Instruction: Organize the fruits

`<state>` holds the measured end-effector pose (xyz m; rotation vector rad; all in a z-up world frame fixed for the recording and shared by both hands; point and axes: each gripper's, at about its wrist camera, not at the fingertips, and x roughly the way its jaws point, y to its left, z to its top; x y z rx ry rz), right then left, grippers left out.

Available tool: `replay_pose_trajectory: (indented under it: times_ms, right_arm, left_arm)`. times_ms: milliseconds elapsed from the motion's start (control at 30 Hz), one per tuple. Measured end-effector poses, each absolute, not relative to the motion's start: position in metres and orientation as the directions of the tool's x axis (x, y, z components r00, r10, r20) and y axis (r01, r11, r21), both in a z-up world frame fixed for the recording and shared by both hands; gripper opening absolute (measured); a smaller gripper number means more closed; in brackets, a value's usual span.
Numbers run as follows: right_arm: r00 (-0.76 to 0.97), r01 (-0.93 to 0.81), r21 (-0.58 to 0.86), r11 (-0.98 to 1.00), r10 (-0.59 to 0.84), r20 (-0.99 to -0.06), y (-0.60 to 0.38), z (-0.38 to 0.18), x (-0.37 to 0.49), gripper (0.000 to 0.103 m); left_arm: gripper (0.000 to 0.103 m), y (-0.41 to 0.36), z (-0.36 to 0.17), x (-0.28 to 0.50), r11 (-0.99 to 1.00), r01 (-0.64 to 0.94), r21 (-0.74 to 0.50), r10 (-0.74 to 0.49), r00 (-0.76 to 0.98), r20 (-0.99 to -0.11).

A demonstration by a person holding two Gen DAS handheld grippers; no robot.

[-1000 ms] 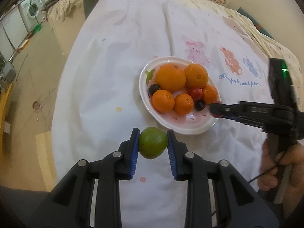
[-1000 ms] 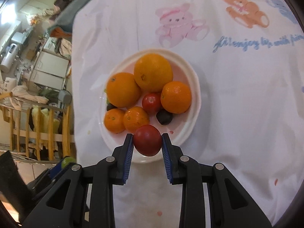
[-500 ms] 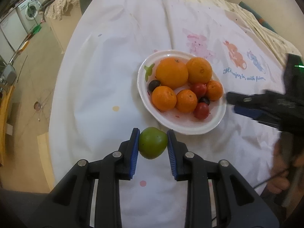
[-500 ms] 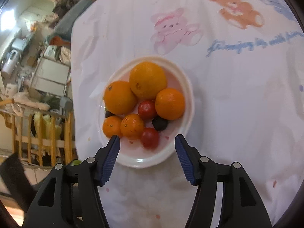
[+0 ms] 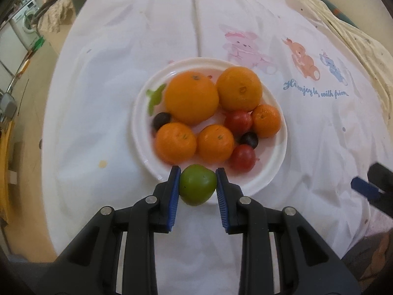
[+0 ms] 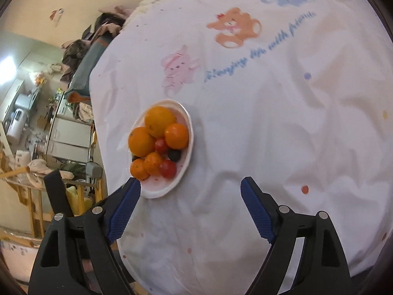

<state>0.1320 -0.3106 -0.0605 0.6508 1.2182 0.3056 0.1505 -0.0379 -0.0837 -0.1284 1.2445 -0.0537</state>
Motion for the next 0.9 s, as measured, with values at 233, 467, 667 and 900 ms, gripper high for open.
replay_pose_trajectory:
  times_ms: [233,467,667,900]
  right_arm:
    - [0.326,0.093,0.619,0.780,0.563,-0.759,-0.303,-0.062,0.136,0.086]
    - [0.322,0.064,0.617,0.784,0.569,-0.757,-0.297,-0.061,0.137,0.086]
    - [0.332,0.062,0.618,0.784,0.568,-0.753,-0.298,-0.058,0.136,0.086]
    - [0.464,-0.067,0.565,0.822,0.527,-0.712,-0.284,-0.023,0.124,0.102]
  left_arm:
    - [0.025,-0.051,-0.093,0.162,0.992,-0.017,-0.123,-0.112,0.297,-0.948]
    - [0.081,-0.050,-0.091,0.159,0.991,-0.040,-0.127,-0.111,0.286,-0.952]
    - [0.082,-0.036,-0.051,0.145,0.984,-0.043,-0.172,-0.145,0.364,-0.920]
    - [0.082,-0.018,-0.001,0.110,1.000,-0.017,0.017,0.024,0.549,-0.836]
